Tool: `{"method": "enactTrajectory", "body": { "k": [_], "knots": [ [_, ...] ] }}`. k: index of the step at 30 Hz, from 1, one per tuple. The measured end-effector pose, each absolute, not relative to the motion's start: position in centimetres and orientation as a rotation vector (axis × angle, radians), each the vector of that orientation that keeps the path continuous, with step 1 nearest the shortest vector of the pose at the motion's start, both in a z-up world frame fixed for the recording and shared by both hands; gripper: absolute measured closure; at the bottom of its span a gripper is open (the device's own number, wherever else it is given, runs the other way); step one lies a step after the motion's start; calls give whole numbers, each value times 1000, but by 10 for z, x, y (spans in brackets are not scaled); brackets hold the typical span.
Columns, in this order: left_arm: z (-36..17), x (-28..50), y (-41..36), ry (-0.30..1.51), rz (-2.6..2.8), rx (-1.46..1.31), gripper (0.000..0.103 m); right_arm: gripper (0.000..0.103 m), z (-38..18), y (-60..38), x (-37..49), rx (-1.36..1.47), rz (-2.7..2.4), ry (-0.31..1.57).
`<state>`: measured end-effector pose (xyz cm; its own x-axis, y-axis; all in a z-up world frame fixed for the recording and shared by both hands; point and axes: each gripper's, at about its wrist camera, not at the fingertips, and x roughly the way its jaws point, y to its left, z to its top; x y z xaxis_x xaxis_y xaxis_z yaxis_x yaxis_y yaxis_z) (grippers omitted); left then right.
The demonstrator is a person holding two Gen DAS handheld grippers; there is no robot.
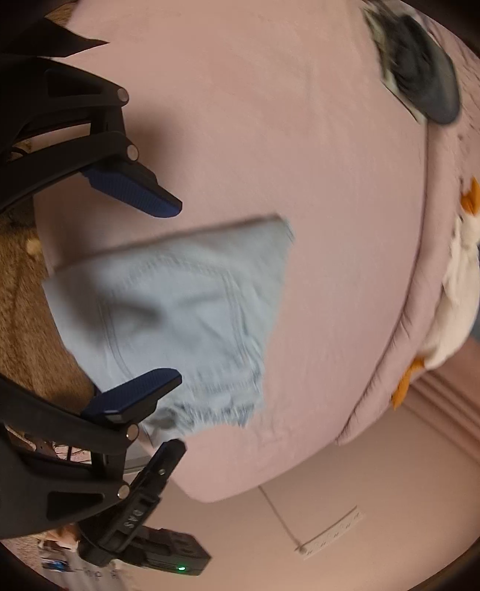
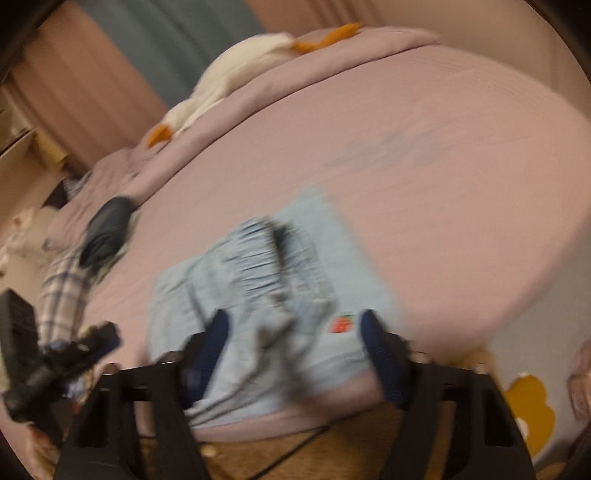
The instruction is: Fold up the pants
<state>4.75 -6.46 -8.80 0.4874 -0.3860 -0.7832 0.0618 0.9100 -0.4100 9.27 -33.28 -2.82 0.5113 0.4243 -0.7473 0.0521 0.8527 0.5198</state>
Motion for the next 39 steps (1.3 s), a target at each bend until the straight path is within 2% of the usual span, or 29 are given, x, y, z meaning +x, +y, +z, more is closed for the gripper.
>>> {"method": "enactTrajectory", "body": {
  "k": [1,2,3,4,10,14,16,18,20,24,28,29,30,31,36,38,39],
  "knots": [
    [-92,44,-61,1040,-270,-358,20,47,-37,-325,102,536,266,1045],
    [-95,43,-59,1049,-267,-365,20,54,-42,-320,106,531,272,1063],
    [-98,42,-57,1055,-265,-368,20,77,-49,-314,113,482,231,1094],
    [-98,39,-55,1058,-261,-366,20,79,-48,-311,114,451,213,1086],
    [-112,37,-57,1090,-244,-329,20,81,-11,-329,104,437,163,979],
    [-130,41,-66,1143,-241,-303,20,81,-47,-326,113,380,122,1084],
    [-134,41,-68,1154,-246,-306,20,75,-59,-330,113,389,113,1100],
    [-135,41,-68,1153,-248,-304,20,51,-54,-339,113,419,99,1091],
    [-135,42,-66,1156,-250,-309,20,45,-52,-346,117,434,126,1082],
    [-134,44,-67,1152,-253,-315,20,45,-65,-345,132,511,232,1129],
    [-134,47,-64,1145,-256,-322,20,45,-84,-319,143,528,282,1155],
    [-131,48,-62,1136,-255,-324,21,56,-81,-317,143,505,272,1146],
    [-126,50,-60,1124,-257,-325,23,71,-77,-317,141,497,268,1138],
    [-121,53,-58,1111,-261,-327,24,75,-69,-319,140,524,268,1118],
    [-96,79,-56,1016,-264,-332,25,78,-9,-332,125,459,185,931],
    [-98,96,-61,1019,-252,-324,29,78,-4,-337,118,373,94,906],
    [-102,106,-65,1028,-254,-326,34,78,-13,-341,119,363,75,932]
  ]
}}
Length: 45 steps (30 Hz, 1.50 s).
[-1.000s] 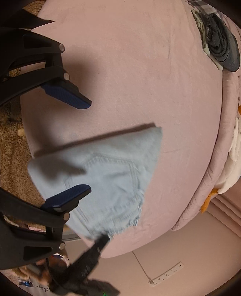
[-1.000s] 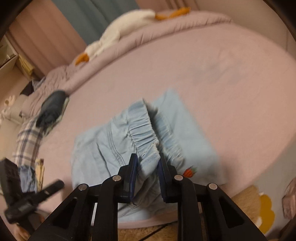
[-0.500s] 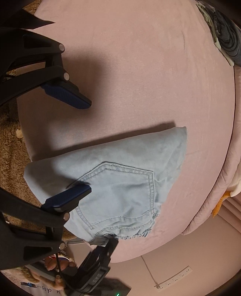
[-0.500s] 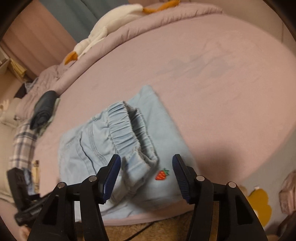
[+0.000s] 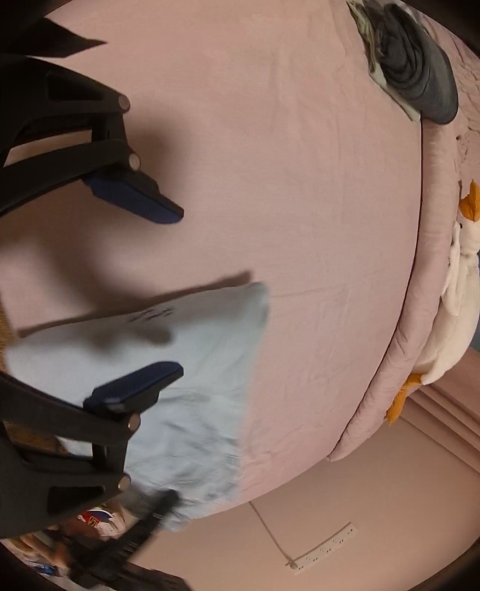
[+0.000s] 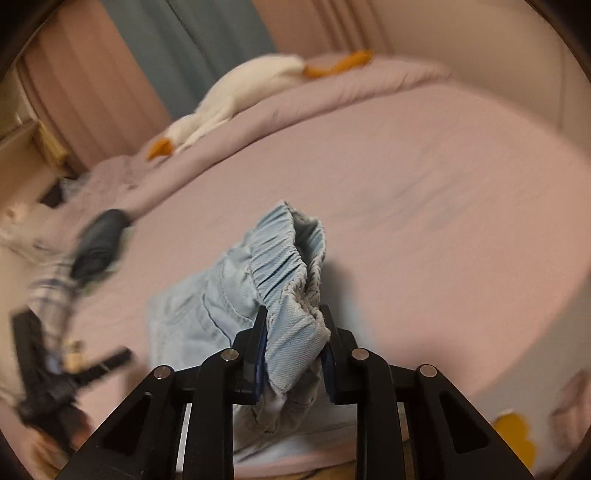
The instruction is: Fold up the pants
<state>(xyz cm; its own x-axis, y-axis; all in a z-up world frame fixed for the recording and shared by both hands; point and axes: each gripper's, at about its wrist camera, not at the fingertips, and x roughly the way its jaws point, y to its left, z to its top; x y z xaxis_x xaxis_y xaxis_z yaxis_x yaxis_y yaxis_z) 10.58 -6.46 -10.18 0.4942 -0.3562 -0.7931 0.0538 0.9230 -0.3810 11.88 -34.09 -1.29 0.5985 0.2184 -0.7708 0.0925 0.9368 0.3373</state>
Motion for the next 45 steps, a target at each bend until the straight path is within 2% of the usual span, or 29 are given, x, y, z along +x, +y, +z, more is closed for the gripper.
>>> {"method": "enactTrajectory", "body": {
  "k": [3,8,15,20,23,24,27,29,30,32,34,38,39,40,45],
  "knots": [
    [-114,130,-74,1072,-265,-339,45,78,-47,-351,122,367,36,1043],
    [-135,144,-89,1148,-311,-342,44,72,-64,-364,118,409,23,1064],
    [-142,103,-93,1131,-352,-323,42,69,-62,-362,120,404,15,1070],
    [-144,69,-93,1139,-379,-367,45,55,-62,-371,113,403,-7,1096],
    [-147,52,-100,1170,-472,-418,45,55,-53,-372,111,369,-1,1114],
    [-149,48,-103,1173,-490,-425,45,52,-46,-371,111,350,0,1111],
    [-150,41,-111,1133,-485,-387,46,49,-25,-365,115,285,7,1064],
    [-150,38,-113,1125,-468,-362,57,44,-13,-362,122,251,31,1031],
    [-151,36,-112,1126,-463,-359,65,35,-9,-362,128,253,41,1024],
    [-152,29,-103,1118,-457,-392,73,27,-9,-365,141,267,72,1018],
    [-148,29,-103,1108,-444,-401,87,27,-21,-369,159,309,115,1053],
    [-142,29,-101,1115,-454,-404,87,27,-54,-370,175,369,147,1153],
    [-145,31,-102,1129,-456,-391,85,27,-62,-369,175,370,146,1175],
    [-148,31,-103,1142,-456,-376,78,27,-69,-369,174,382,151,1190],
    [-146,51,-101,1174,-478,-397,67,27,-86,-385,168,531,216,1207]
  ]
}}
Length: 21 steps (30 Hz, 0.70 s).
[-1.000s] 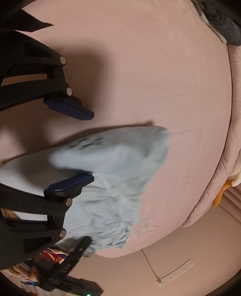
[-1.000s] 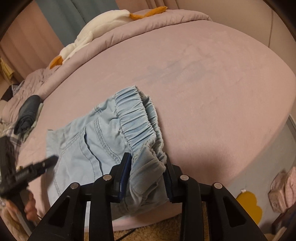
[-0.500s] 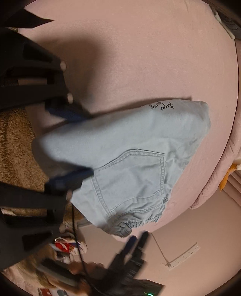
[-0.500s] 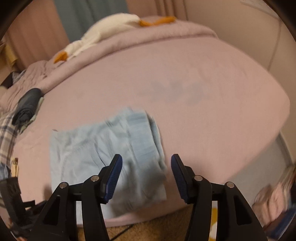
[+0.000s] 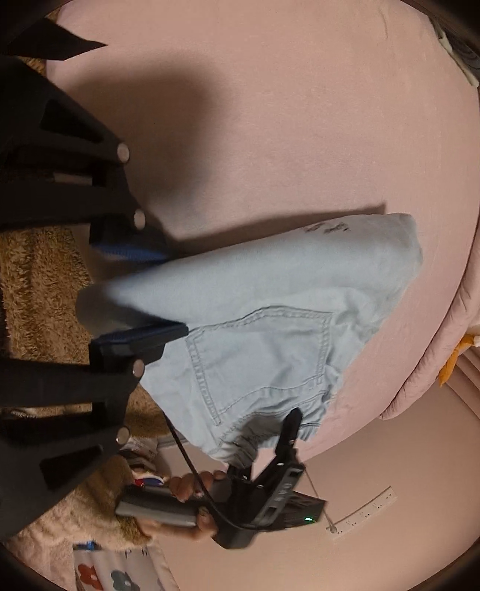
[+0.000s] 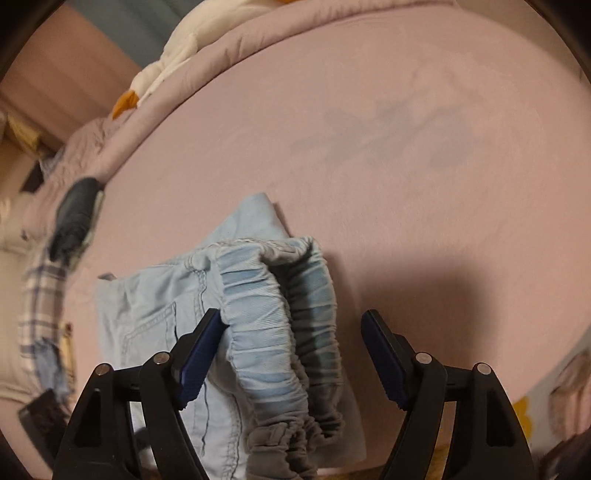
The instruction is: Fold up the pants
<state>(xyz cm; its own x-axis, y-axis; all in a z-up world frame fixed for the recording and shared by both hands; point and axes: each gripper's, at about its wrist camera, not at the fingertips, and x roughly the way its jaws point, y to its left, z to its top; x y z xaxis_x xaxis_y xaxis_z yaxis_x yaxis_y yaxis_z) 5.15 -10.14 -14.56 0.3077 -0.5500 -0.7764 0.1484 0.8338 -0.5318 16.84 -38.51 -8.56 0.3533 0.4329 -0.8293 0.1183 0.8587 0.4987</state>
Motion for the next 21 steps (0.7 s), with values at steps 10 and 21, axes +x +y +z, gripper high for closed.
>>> {"method": "enactTrajectory", "body": {
  "k": [10,21],
  "knots": [
    [-129,167,-85,1076,-386,-459,39,45,-86,-382,165,602,285,1195],
    [-112,165,-76,1087,-385,-496,79,64,-61,-370,156,618,306,1136]
  ]
}}
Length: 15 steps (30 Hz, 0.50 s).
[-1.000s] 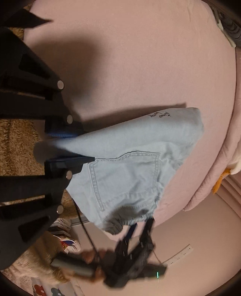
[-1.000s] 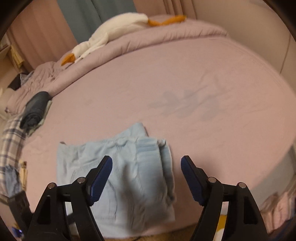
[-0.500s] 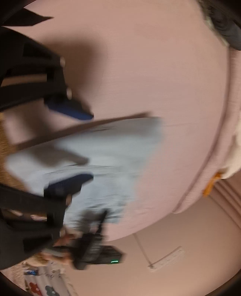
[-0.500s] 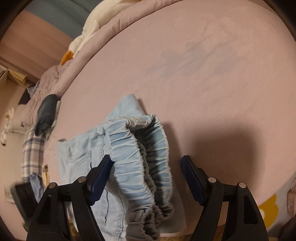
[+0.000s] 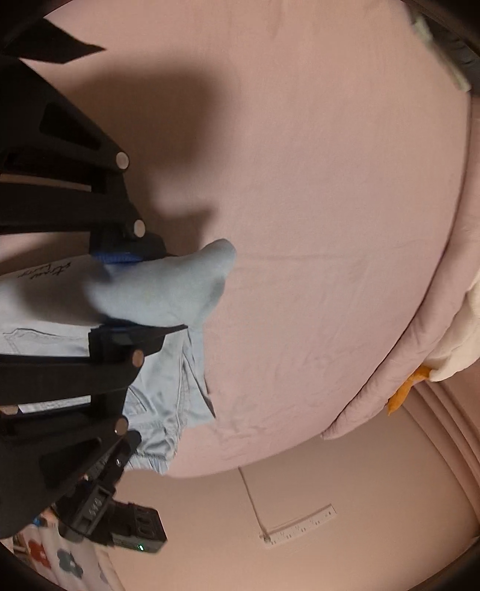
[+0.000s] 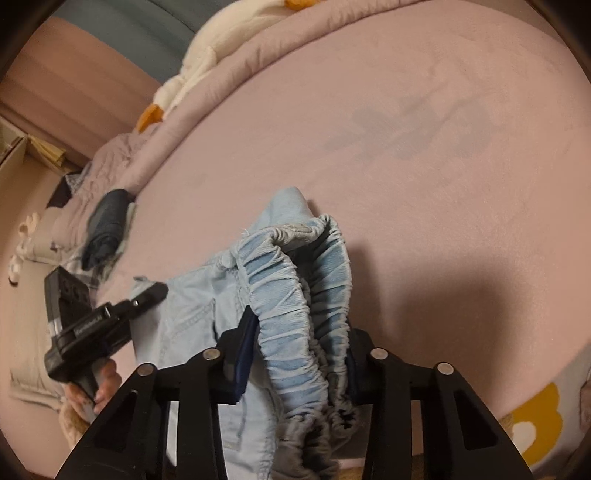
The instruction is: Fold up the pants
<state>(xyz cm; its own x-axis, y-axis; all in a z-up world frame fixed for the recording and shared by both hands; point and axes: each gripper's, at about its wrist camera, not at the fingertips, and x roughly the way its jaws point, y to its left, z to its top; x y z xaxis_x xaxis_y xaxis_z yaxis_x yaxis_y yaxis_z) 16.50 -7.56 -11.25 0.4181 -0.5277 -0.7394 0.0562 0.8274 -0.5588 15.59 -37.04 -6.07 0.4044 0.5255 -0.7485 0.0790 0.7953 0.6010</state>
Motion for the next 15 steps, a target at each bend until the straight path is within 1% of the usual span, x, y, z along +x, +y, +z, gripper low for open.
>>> {"method": "enactTrajectory", "body": {
  "k": [3,8,9,11,12,13,14,15],
  "knots": [
    [-108,164,-56,1078,-347,-445,79,66,-61,-358,157,633,346,1142],
    [-143,177,-34,1176,-333,-478,75,68,-87,-340,171,576,282,1198],
    [-147,177,-33,1178,-324,-481,71,68,-90,-341,171,572,277,1202],
    [-144,172,-34,1147,-314,-464,68,67,-90,-345,173,586,283,1216],
    [-140,169,-35,1135,-297,-435,62,65,-88,-346,175,581,288,1228],
    [-137,165,-35,1127,-279,-417,57,64,-84,-346,177,562,289,1243],
    [-133,162,-36,1119,-263,-410,55,60,-80,-344,178,541,285,1246],
    [-130,158,-36,1112,-253,-412,51,56,-73,-343,179,501,276,1238]
  ]
}}
